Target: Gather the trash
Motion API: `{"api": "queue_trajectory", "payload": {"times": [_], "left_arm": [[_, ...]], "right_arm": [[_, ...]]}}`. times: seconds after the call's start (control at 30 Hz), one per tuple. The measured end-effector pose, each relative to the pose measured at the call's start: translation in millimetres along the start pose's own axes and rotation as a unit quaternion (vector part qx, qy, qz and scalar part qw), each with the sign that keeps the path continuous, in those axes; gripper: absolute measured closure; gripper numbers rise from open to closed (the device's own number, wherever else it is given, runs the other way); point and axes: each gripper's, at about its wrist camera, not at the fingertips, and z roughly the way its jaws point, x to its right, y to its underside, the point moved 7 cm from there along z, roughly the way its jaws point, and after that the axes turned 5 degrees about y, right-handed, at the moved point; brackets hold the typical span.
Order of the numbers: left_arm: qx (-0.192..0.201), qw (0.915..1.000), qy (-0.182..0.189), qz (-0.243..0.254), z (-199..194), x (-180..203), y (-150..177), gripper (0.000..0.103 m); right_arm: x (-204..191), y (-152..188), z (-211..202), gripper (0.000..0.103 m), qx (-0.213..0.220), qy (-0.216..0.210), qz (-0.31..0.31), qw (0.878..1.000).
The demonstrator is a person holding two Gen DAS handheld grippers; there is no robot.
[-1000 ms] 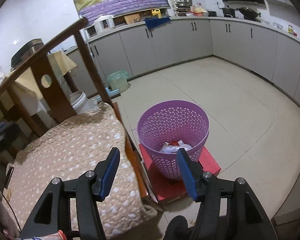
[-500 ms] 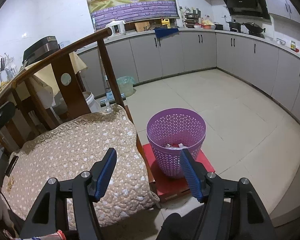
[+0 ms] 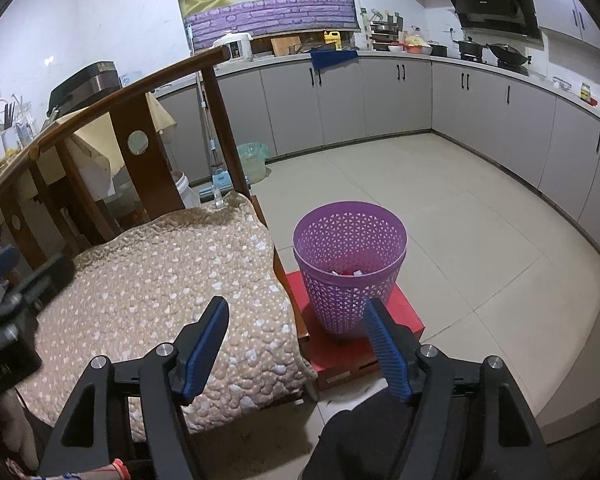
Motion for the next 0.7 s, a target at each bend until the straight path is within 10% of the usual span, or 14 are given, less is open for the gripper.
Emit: {"api": "queue_trajectory", "payload": {"times": [0.7], "left_arm": [[-0.094,0.9936,0.059,0.025,26,30,41,0.000]], "right_arm": [[15,38,6,0.027,-0.034,0.024,0.017,0.999]]}}
